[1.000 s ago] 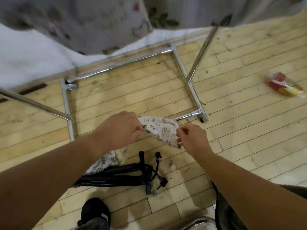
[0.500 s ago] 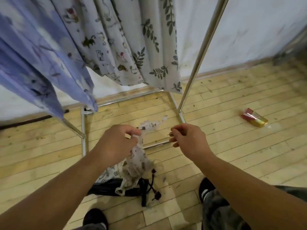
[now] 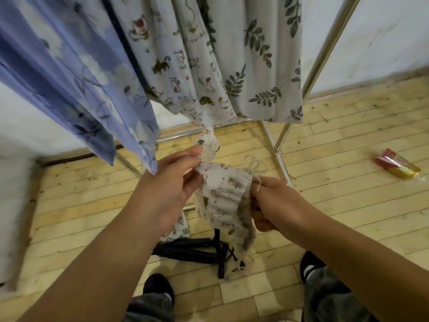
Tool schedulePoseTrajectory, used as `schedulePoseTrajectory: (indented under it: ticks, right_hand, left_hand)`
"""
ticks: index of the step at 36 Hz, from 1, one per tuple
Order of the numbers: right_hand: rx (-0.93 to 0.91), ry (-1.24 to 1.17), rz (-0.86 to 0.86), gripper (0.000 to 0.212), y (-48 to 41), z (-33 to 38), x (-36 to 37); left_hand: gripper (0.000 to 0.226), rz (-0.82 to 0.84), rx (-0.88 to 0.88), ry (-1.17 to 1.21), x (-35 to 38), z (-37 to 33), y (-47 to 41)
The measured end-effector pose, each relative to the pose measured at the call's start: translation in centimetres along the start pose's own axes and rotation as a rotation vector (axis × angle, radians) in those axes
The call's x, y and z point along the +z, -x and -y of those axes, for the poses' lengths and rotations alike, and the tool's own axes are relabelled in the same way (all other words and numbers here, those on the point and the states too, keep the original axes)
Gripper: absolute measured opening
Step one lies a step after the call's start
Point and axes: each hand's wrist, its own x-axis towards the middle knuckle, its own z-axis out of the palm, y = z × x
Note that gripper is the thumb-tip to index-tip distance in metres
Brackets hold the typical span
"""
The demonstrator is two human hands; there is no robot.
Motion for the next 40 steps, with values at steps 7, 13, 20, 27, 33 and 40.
schedulePoseTrajectory:
  ticks: [7,13,20,27,33,40]
  right_hand:
    - [0.025,-0.157,0.163,0.038,-1.2,0.8,0.3]
    - [-0.152,0.096,0.064,0.035,-1.2,0.9,0.5]
    - [-0.188,0.095,-0.038,0.035,-1.5,0.9,-0.2]
    - [-0.193,0.117,-0.101,0.046,-1.8,0.5,-0.4]
    - [-0.23,0.142,-0.134,0.049,-1.9,0.2,-0.7]
    - [-0.283,0.382,-0.256,0.052,-2.3,-0.6,-1.2]
  left_hand:
    - [0.014,-0.095,-0.046,0.131,0.4,-0.5,-2.6]
    - [0.021,-0.07,-0.012,0.088,0.0,-0.3,-3.7]
    - [0.06,0.162,0.195,-0.868,-0.3,0.7,-2.5]
    - [0.05,0.361,0.258,-1.067,0.0,2.0,-1.4]
    - [0.02,0.361,0.327,-1.14,-0.2,2.3,-1.7]
    - [0.008,0.263,0.33,-1.202,-0.8,2.3,-3.0]
